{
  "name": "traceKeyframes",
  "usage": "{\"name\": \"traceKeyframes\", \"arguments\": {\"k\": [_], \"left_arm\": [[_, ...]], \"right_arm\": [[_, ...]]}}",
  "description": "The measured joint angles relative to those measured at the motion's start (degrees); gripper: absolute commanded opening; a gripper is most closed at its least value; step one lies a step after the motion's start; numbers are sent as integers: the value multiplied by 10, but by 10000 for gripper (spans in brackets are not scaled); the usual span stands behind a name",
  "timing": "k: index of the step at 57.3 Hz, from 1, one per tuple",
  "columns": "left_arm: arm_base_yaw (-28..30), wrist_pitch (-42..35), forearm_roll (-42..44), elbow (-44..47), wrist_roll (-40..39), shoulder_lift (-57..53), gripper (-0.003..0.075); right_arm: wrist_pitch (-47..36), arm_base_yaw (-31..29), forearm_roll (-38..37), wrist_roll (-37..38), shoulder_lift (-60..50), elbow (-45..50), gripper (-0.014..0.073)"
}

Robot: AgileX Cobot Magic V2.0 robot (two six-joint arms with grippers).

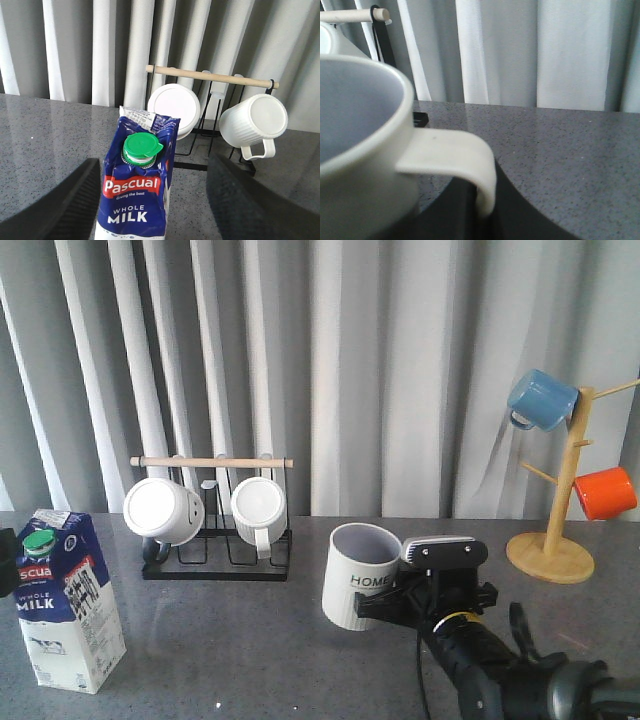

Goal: Place milk next to cup
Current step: 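Carry the held mug with the right gripper toward the table center, then lower the mug onto the table, open the right gripper, withdraw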

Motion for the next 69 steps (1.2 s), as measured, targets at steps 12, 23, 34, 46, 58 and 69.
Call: {"name": "traceKeyframes", "arguments": {"k": [12,23,34,46,58,69], "left_arm": [[0,0,0,0,0,0,449],[0,0,0,0,0,0,449],[0,0,0,0,0,0,449],[0,0,0,0,0,0,449],[-1,0,0,0,0,0,449],[-1,0,0,0,0,0,449]], "right_arm": [[-22,48,123,-101,23,0,17],[-25,66,162,-171,41,0,32],[-21,67,183,-202,53,0,111],[-15,67,178,-220,52,14,276],[-26,67,168,-208,17,81,355],[-30,67,117,-162,-54,154,356]]}}
